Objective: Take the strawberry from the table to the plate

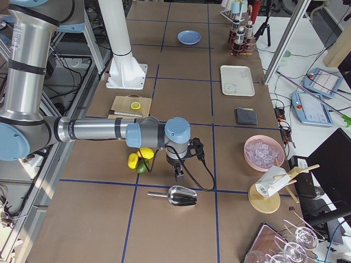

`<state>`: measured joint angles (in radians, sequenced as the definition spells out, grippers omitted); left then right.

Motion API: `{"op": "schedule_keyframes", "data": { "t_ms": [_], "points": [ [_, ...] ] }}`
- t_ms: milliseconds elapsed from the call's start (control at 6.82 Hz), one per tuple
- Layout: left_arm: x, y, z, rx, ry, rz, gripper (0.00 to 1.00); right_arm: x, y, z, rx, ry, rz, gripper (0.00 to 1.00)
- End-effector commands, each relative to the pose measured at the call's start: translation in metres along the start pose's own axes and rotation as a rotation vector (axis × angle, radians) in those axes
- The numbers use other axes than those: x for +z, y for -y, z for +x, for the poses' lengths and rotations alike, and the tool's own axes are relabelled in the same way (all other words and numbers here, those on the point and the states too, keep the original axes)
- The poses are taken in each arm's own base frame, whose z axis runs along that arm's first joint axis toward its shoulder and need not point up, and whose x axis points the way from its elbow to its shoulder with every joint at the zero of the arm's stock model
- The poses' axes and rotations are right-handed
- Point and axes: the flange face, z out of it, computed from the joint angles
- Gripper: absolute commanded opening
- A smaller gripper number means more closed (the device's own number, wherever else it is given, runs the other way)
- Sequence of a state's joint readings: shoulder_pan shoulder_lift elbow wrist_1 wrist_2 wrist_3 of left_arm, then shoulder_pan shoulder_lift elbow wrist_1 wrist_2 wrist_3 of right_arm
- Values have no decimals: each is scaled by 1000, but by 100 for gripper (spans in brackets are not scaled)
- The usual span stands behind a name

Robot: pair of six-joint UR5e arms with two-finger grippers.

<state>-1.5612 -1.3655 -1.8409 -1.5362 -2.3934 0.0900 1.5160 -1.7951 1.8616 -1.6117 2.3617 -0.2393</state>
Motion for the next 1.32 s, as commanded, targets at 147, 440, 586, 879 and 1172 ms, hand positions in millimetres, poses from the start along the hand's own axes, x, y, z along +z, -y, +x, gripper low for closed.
{"op": "schedule_keyframes", "data": {
  "t_ms": [147,440,586,879,1172],
  "points": [
    [0,0,-6,55,78,24,100,2,6,-3,-8,2,-6,100],
    [2,-7,-11,104,91,21,100,3,2,-4,-4,18,-5,100],
    [-2,-7,-8,113,93,29,100,7,-5,-3,3,36,-7,100],
    [0,1,-5,120,86,33,100,9,-9,-2,-8,36,-10,100],
    [-6,-1,4,150,26,64,100,10,-10,-11,13,126,8,100]
  ]
}}
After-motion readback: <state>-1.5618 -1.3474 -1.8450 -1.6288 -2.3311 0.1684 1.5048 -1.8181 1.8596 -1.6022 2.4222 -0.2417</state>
